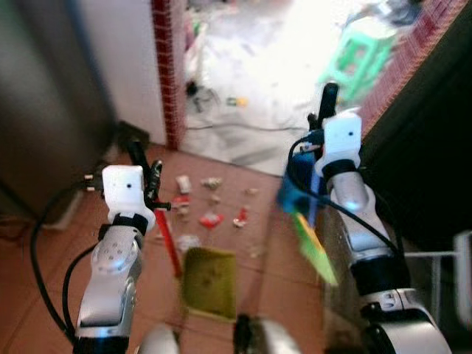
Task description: Sweep floor
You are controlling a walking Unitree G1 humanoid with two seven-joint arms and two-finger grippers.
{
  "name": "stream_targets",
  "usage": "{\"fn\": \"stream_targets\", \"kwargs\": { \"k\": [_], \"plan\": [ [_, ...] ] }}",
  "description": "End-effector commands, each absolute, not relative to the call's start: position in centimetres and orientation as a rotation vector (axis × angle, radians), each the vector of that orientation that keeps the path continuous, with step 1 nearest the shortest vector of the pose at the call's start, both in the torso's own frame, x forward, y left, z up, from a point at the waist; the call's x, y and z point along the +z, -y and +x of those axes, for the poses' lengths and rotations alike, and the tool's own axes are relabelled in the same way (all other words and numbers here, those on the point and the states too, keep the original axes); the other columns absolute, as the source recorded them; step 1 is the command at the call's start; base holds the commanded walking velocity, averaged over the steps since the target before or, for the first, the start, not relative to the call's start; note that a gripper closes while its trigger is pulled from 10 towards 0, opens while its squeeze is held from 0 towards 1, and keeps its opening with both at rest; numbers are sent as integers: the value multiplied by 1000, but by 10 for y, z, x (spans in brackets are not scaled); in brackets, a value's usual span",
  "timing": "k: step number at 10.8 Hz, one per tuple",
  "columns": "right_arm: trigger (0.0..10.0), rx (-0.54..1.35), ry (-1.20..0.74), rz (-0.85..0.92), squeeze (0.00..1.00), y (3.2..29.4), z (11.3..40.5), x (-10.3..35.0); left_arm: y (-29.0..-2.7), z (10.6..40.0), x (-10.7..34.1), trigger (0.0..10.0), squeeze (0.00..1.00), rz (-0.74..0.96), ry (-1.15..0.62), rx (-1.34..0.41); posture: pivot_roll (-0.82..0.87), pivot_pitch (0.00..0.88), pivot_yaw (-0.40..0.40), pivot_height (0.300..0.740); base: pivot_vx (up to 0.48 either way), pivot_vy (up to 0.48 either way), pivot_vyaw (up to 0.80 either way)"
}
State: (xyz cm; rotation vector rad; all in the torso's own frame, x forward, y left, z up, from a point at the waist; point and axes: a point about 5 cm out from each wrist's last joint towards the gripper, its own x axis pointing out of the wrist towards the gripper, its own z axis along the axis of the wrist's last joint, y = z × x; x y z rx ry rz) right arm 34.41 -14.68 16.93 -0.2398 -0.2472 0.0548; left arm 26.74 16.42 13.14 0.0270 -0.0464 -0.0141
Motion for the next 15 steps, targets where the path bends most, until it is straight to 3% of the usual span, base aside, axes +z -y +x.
{"fn": "stream_targets", "kwargs": {
  "k": [1, 5, 10, 13, 15],
  "plan": [
    [10000, 38, 260, -203, 0, 151, 346, 175, -165, 270, 140, 10000, 0, 63, 99, 10, 54, 90, -104, 740, 0, 0, 0],
    [10000, -9, 190, -102, 0, 153, 348, 161, -175, 284, 131, 10000, 0, 159, 126, 145, 50, 96, -106, 740, 0, 0, 0],
    [10000, 9, 207, -92, 0, 154, 343, 160, -179, 294, 126, 10000, 0, 144, 140, 208, 40, 125, -102, 740, 0, 0, 0],
    [10000, 15, 233, -85, 0, 152, 343, 164, -189, 296, 121, 10000, 0, 163, 136, 343, 32, 142, -101, 740, 0, 0, 0],
    [10000, 17, 242, -86, 0, 158, 345, 166, -186, 297, 122, 10000, 0, 128, 145, 310, 36, 152, -101, 740, 0, 0, 0]
  ]
}}
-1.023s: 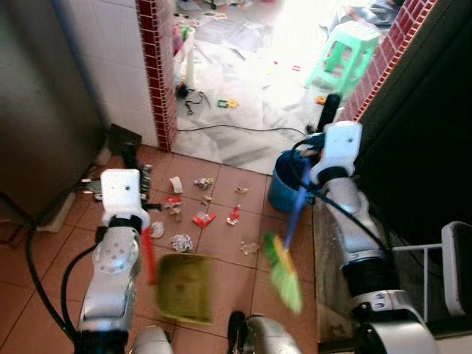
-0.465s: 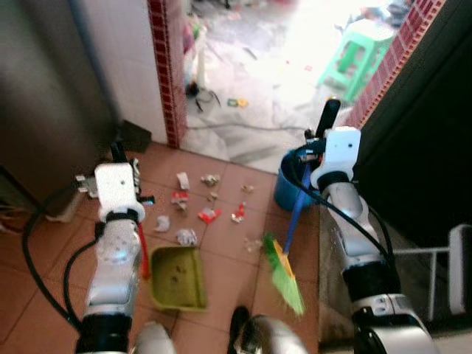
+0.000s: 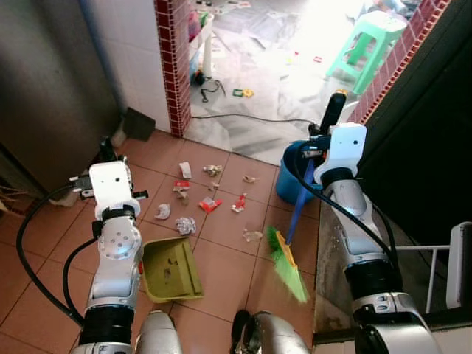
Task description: Sweep floor
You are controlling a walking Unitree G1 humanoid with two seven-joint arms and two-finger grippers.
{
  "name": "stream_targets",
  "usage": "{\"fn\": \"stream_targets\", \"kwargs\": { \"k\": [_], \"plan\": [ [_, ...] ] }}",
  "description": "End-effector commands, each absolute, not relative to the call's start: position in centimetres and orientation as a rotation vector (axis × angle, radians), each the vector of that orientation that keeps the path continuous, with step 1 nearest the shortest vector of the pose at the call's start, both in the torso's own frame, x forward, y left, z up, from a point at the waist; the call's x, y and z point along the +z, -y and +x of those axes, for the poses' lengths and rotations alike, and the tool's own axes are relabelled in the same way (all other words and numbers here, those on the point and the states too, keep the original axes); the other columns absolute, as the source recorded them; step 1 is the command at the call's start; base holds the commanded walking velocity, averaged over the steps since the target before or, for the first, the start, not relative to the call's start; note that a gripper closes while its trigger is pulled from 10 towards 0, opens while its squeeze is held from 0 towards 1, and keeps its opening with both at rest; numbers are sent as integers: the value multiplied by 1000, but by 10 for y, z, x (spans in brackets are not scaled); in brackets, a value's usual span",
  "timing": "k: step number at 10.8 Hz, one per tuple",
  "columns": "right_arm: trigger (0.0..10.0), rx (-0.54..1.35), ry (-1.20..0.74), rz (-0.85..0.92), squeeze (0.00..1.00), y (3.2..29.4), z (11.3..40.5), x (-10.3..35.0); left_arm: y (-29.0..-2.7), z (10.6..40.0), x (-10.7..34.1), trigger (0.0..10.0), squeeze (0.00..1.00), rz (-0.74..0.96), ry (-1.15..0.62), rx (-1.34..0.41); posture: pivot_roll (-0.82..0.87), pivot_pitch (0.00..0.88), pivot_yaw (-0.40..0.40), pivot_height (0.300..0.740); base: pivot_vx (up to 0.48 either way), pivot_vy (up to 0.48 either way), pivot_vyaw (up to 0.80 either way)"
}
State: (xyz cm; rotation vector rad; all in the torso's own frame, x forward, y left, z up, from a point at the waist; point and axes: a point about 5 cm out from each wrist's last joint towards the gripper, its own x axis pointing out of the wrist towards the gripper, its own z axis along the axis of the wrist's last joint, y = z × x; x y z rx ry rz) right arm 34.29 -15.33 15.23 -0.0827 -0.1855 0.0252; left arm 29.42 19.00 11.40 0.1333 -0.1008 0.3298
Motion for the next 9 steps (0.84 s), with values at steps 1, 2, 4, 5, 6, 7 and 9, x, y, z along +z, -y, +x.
{"fn": "stream_targets", "kwargs": {
  "k": [1, 2, 4, 5, 6, 7, 9],
  "plan": [
    [10000, 7, 246, -89, 0, 159, 346, 166, -187, 296, 122, 10000, 0, 119, 139, 312, 37, 155, -101, 740, 0, 0, 0],
    [10000, -1, 243, -87, 0, 160, 345, 165, -187, 295, 121, 10000, 0, 116, 135, 307, 37, 155, -102, 740, 0, 0, 0],
    [10000, 10, 292, -155, 0, 154, 345, 170, -189, 296, 119, 10000, 0, 134, 130, 306, 37, 156, -102, 740, 0, 0, 0],
    [10000, 10, 302, -136, 0, 150, 349, 173, -191, 296, 117, 10000, 0, 128, 123, 350, 34, 164, -102, 740, 0, 0, 0],
    [10000, 25, 328, -139, 0, 144, 354, 177, -194, 296, 114, 10000, 0, 139, 116, 407, 34, 169, -103, 740, 0, 0, 0],
    [10000, 35, 336, -145, 0, 141, 356, 179, -195, 296, 114, 10000, 0, 158, 120, 439, 35, 170, -104, 740, 0, 0, 0],
    [10000, 85, 333, -118, 0, 124, 364, 180, -195, 300, 110, 10000, 0, 117, 147, 502, 40, 177, -113, 740, 0, 0, 0]
  ]
}}
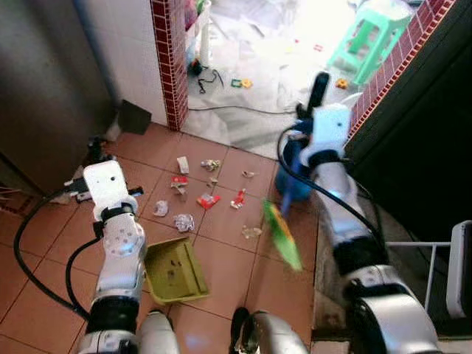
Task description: Sweep floor
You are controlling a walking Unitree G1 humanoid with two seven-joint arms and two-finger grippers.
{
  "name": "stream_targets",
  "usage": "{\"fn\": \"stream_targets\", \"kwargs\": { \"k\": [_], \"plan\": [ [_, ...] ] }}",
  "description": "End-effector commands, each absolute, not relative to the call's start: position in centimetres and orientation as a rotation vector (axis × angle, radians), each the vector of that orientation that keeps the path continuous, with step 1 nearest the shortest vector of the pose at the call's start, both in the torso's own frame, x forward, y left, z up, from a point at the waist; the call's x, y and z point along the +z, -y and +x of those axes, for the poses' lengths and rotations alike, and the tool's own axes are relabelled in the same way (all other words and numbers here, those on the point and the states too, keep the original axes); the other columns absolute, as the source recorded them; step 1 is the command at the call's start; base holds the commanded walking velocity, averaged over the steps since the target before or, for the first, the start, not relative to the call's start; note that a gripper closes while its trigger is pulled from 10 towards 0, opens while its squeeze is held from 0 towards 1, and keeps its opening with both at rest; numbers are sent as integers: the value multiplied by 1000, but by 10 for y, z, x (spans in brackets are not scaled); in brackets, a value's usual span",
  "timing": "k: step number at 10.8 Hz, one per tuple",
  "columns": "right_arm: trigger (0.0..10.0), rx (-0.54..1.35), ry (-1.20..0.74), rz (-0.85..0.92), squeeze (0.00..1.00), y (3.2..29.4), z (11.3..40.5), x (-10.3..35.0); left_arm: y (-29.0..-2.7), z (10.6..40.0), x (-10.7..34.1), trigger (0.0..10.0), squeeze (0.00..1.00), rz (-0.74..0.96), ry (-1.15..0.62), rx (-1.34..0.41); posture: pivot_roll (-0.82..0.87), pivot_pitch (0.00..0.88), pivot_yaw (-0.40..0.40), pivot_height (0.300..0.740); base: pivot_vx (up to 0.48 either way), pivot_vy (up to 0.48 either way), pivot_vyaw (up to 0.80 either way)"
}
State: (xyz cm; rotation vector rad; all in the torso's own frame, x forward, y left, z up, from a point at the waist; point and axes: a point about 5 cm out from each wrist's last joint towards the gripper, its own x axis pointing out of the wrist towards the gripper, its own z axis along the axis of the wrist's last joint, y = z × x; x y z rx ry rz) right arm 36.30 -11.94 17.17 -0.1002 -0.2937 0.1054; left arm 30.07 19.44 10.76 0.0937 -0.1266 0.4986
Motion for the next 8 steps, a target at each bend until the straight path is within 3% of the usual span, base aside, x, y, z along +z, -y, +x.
{"fn": "stream_targets", "kwargs": {
  "k": [1, 4, 8],
  "plan": [
    [10000, 174, 305, -75, 0, 108, 364, 174, -189, 303, 107, 10000, 0, 111, 136, 505, 39, 176, -117, 740, 0, 0, 0],
    [10000, 325, 169, 104, 0, 88, 354, 144, -179, 302, 91, 10000, 0, 162, 113, 475, 26, 163, -122, 740, 0, 0, 0],
    [10000, 403, 128, 322, 0, 74, 352, 155, -167, 310, 79, 10000, 0, 193, 64, 409, 15, 120, -128, 740, 0, 0, 0]
  ]
}}
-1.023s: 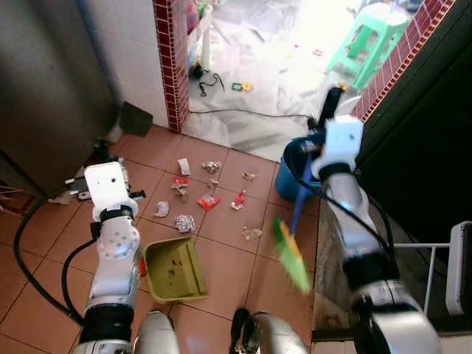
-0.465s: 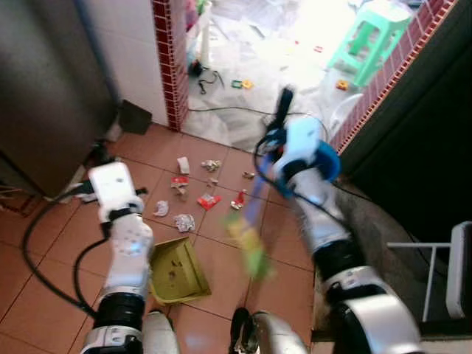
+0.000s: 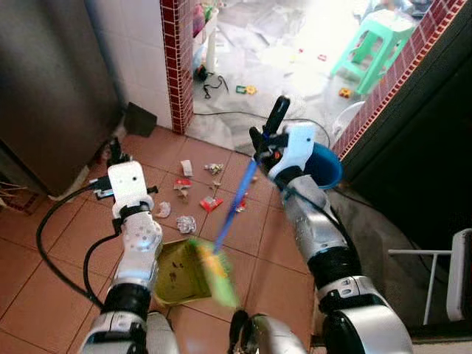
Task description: Sweep floor
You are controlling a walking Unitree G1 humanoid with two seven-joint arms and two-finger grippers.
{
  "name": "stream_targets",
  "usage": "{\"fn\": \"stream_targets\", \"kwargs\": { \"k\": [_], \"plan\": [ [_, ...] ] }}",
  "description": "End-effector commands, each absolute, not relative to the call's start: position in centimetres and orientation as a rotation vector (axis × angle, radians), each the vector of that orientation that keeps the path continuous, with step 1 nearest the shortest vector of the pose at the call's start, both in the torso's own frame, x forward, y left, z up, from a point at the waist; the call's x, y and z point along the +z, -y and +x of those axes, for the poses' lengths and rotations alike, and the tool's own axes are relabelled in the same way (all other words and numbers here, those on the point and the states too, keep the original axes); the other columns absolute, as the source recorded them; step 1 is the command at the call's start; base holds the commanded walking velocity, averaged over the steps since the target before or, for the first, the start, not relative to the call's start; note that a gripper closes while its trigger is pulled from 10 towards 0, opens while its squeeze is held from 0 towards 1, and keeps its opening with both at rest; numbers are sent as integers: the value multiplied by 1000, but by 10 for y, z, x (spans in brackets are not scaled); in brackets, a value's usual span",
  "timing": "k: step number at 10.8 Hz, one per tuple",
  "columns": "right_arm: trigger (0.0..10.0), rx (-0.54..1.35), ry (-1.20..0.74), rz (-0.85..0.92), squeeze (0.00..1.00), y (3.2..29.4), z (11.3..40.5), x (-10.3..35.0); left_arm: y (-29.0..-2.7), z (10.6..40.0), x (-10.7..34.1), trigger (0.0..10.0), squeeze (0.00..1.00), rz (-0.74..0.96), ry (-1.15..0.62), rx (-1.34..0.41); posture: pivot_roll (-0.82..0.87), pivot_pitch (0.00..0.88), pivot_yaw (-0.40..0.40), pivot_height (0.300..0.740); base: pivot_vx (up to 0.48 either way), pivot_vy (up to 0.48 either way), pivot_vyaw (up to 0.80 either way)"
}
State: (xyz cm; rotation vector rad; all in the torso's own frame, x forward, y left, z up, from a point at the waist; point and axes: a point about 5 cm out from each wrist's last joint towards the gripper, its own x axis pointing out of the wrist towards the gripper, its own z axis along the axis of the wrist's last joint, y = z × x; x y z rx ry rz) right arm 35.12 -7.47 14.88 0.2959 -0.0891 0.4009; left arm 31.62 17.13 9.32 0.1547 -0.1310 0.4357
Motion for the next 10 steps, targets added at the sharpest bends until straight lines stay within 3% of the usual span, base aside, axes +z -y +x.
{"fn": "stream_targets", "kwargs": {
  "k": [1, 3, 5, 6, 10],
  "plan": [
    [10000, 448, 120, 428, 0, 67, 354, 171, -165, 314, 77, 10000, 0, 192, 56, 398, 10, 104, -128, 740, 0, 0, 0],
    [10000, 468, 124, 507, 0, 66, 357, 188, -163, 319, 76, 10000, 0, 183, 51, 378, 4, 82, -131, 740, 0, 0, 0],
    [10000, 497, 199, 420, 0, 71, 358, 207, -161, 323, 76, 10000, 0, 191, 42, 377, 6, 68, -136, 740, 0, 0, 0],
    [10000, 496, 286, 239, 0, 80, 359, 214, -162, 324, 75, 10000, 0, 165, 39, 375, 4, 53, -134, 740, 0, 0, 0],
    [10000, 269, 288, 127, 0, 131, 365, 200, -169, 326, 84, 10000, 0, 185, 107, 342, 9, 5, -110, 740, 0, 0, 0]
  ]
}}
